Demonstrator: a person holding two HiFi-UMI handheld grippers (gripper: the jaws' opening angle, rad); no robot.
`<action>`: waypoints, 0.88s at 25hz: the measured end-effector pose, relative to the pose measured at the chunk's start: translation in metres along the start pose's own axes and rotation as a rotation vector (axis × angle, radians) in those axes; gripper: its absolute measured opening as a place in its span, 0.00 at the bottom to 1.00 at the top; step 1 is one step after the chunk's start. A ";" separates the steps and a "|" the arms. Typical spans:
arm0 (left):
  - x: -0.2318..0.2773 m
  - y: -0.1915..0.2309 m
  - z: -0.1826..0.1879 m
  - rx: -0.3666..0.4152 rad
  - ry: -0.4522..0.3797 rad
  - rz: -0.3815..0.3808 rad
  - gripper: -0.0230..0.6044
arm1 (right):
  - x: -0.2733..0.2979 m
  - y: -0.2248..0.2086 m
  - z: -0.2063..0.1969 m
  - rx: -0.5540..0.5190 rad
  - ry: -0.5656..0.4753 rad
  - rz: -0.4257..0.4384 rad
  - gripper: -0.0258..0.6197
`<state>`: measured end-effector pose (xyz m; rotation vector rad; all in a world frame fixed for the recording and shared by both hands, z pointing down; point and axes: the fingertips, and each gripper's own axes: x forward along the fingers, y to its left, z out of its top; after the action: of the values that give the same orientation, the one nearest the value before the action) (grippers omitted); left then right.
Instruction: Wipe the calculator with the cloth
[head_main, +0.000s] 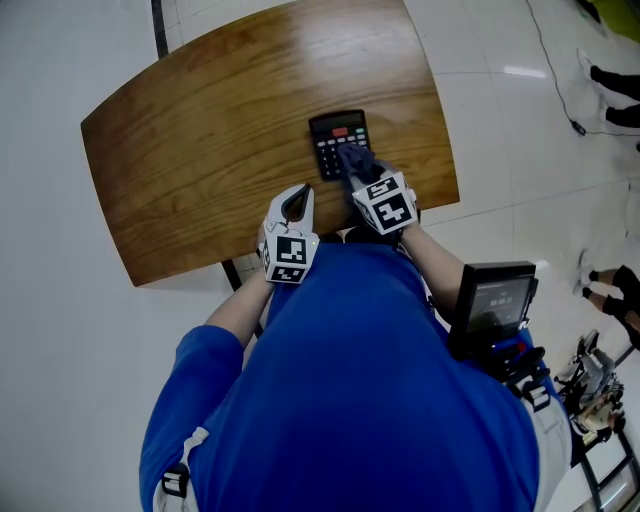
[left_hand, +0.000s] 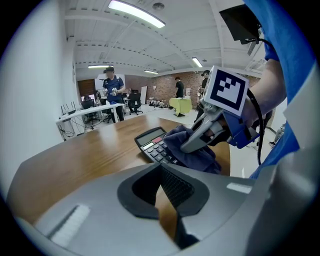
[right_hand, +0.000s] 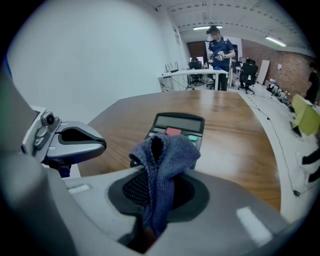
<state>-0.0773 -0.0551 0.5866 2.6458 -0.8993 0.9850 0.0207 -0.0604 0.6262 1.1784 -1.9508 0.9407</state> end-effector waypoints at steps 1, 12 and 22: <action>0.002 -0.001 0.000 0.002 -0.002 -0.003 0.05 | -0.002 -0.005 -0.002 0.007 -0.001 -0.010 0.14; 0.014 -0.010 0.000 0.015 -0.019 -0.018 0.05 | -0.013 -0.047 -0.019 0.059 -0.008 -0.092 0.14; 0.010 -0.007 0.007 0.009 -0.047 -0.001 0.05 | -0.017 -0.046 -0.017 0.050 -0.004 -0.100 0.14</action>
<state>-0.0633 -0.0566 0.5878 2.6872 -0.9062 0.9317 0.0720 -0.0545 0.6317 1.2950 -1.8626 0.9403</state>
